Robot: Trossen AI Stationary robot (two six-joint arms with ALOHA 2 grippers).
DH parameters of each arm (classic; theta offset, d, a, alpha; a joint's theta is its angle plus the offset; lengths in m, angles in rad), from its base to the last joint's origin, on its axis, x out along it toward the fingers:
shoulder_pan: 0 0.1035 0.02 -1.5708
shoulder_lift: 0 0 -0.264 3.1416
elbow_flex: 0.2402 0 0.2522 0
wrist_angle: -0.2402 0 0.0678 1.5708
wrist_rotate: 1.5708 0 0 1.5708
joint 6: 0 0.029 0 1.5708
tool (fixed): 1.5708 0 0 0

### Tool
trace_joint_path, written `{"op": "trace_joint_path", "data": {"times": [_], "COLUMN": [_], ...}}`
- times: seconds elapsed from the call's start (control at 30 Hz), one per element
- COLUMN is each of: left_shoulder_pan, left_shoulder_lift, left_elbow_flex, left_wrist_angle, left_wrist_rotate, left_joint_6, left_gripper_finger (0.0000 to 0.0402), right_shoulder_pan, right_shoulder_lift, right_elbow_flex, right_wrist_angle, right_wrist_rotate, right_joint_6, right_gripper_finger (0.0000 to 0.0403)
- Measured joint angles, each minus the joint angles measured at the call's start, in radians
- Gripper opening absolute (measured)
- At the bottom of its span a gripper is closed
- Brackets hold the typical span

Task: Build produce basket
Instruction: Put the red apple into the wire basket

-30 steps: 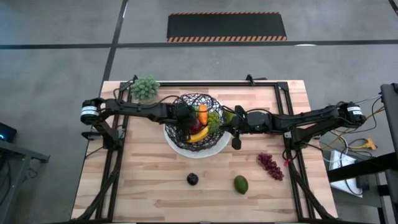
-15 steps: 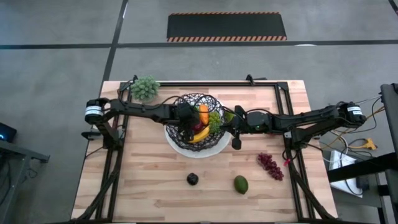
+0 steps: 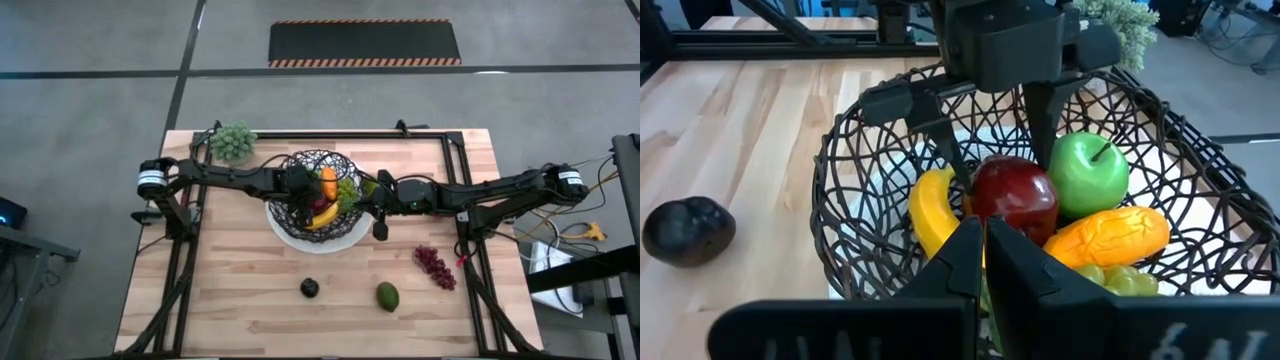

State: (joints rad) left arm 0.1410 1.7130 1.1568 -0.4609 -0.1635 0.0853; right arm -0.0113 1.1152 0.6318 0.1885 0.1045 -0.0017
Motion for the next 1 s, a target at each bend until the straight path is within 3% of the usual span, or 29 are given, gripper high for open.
{"op": "trace_joint_path", "data": {"times": [0.37,0.7,1.0], "left_shoulder_pan": [-0.008,-0.107,-0.260], "left_shoulder_lift": [-0.020,-0.226,-0.361], "left_elbow_flex": [0.001,-0.010,-0.205], "left_wrist_angle": [-0.004,0.040,0.427], "left_wrist_rotate": [-0.012,-0.225,-0.317], "left_joint_6": [0.004,-0.001,0.045], "left_gripper_finger": [0.0245,0.0243,0.0242], "right_shoulder_pan": [0.000,0.000,0.000], "right_shoulder_lift": [0.000,0.000,0.000], "right_elbow_flex": [0.000,-0.001,-0.068], "right_wrist_angle": [-0.022,0.005,0.290], "right_wrist_rotate": [-0.001,-0.001,-0.083], "right_joint_6": [0.002,-0.021,-0.081], "right_gripper_finger": [0.0009,0.0009,0.0009]}}
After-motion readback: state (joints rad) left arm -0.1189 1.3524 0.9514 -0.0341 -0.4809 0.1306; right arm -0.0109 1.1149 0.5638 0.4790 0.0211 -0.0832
